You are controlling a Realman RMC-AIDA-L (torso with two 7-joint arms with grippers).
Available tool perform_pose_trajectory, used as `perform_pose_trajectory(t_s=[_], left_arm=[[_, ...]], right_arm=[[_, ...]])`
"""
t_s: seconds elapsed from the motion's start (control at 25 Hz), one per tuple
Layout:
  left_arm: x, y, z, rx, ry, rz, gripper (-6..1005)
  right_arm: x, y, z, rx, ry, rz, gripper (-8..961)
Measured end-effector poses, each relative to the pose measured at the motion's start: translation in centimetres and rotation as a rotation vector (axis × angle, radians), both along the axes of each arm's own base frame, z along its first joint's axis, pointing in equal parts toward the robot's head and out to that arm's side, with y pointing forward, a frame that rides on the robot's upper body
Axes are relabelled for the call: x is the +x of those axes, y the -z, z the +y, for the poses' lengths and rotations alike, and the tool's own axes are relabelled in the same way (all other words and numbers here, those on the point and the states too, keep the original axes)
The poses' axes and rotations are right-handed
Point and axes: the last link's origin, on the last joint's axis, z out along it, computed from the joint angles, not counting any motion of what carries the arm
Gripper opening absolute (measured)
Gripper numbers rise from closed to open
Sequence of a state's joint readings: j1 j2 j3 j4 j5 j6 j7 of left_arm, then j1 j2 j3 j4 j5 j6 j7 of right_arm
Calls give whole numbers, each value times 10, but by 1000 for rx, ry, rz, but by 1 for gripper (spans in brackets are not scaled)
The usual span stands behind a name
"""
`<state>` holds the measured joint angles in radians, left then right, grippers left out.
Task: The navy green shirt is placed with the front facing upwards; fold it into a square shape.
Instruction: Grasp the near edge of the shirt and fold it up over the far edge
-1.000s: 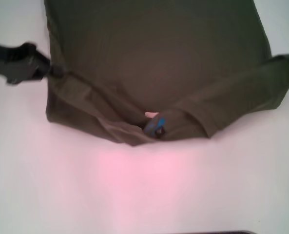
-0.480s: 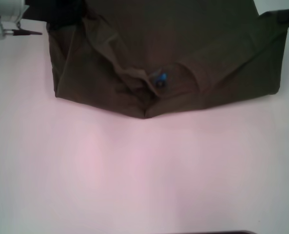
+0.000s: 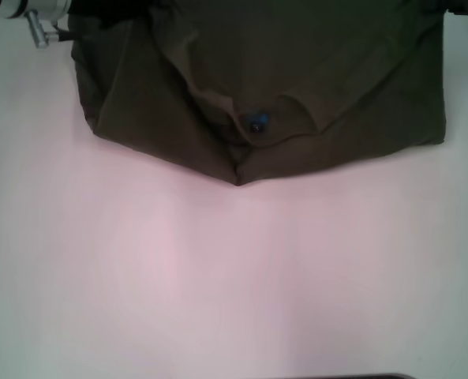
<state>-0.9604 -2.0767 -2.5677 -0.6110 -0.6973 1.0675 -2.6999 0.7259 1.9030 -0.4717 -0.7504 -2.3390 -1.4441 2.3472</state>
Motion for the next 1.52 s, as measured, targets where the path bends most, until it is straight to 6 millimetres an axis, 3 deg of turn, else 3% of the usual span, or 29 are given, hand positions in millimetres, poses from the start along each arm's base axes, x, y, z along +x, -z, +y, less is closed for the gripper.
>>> perform_pose_trajectory(t_s=[0.32,0.84,1.52], left_arm=[[-1,-7,5,36,-28,-10,94],[1,-15,15,104,-29,8,105],[2,-20,29,191,-35,68,120]], right_arm=[[-16,9,18,18,-36,-56,46],[-15,10,33,92,-31,-139,49],[-38,23,65,213,-71,-252,53]])
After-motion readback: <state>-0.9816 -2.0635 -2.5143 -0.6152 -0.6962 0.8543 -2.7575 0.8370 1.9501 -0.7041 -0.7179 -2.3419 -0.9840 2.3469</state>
